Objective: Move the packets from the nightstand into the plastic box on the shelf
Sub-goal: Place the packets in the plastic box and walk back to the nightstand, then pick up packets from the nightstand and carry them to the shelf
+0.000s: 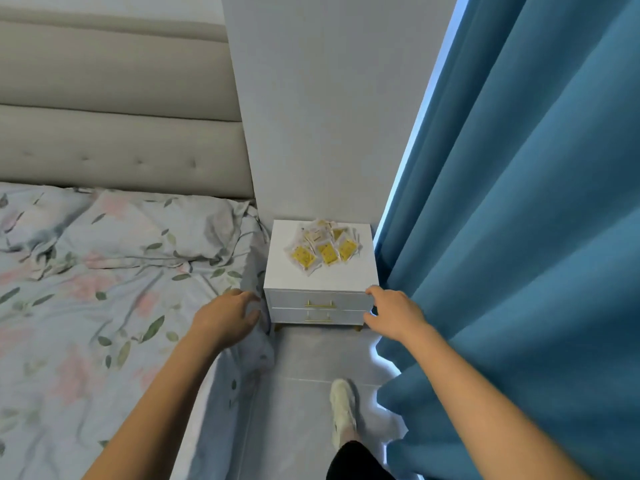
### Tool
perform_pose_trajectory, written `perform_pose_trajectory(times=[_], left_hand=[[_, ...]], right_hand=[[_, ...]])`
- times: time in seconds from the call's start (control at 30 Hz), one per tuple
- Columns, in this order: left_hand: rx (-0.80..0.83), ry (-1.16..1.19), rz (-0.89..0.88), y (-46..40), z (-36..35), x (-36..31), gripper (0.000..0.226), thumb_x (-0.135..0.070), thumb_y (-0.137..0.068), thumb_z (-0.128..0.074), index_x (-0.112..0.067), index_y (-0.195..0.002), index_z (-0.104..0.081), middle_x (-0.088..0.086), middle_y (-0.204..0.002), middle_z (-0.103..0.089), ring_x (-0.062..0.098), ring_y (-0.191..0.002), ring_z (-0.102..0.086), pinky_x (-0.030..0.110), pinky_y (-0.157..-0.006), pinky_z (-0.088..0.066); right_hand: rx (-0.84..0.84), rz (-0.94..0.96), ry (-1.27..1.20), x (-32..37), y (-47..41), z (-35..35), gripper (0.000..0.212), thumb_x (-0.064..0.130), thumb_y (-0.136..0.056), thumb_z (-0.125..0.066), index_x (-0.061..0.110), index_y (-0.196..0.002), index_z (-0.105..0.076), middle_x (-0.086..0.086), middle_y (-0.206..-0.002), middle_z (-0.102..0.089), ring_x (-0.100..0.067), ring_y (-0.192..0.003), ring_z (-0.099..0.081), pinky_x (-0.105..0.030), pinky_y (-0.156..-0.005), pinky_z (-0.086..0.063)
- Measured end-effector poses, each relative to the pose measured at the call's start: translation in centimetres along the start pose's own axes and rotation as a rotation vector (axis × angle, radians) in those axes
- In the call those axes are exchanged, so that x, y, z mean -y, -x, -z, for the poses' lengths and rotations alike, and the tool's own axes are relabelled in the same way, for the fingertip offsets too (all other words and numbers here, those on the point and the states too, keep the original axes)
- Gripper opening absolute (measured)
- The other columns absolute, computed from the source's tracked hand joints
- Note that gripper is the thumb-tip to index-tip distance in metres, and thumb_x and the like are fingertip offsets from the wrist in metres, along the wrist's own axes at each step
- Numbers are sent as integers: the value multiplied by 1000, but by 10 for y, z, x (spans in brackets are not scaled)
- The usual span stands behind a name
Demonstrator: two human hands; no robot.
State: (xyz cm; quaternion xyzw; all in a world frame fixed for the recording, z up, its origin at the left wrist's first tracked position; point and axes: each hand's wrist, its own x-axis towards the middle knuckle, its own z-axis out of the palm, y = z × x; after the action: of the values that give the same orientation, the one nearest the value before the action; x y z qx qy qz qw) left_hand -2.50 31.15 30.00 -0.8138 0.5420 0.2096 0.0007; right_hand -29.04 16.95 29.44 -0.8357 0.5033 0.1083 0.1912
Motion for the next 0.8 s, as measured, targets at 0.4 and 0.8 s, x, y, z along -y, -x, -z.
perform_pose_trajectory(times=[0.4,0.8], left_hand=[[22,99,166,-252,-19,-27,38,-38,-99,-42,-28,-135,-52,0,-133,-57,24,-120,-55,34,-93,-47],[136,340,340,-369,-157,1,30,-34,-99,-45,-32,-123,-62,-4,-125,-63,20,-114,-58,35,-89,-49]], right_hand=[[189,62,23,-45,-295,9,52,32,-92,-50,23,-142,-38,-6,-133,-59,-27,-123,-52,-40,-93,-51],[274,137,-253,-22,-462,-148,47,24,-91,-63,17,-135,-49,-3,-135,-57,-25,-127,-45,-37,-99,-45]])
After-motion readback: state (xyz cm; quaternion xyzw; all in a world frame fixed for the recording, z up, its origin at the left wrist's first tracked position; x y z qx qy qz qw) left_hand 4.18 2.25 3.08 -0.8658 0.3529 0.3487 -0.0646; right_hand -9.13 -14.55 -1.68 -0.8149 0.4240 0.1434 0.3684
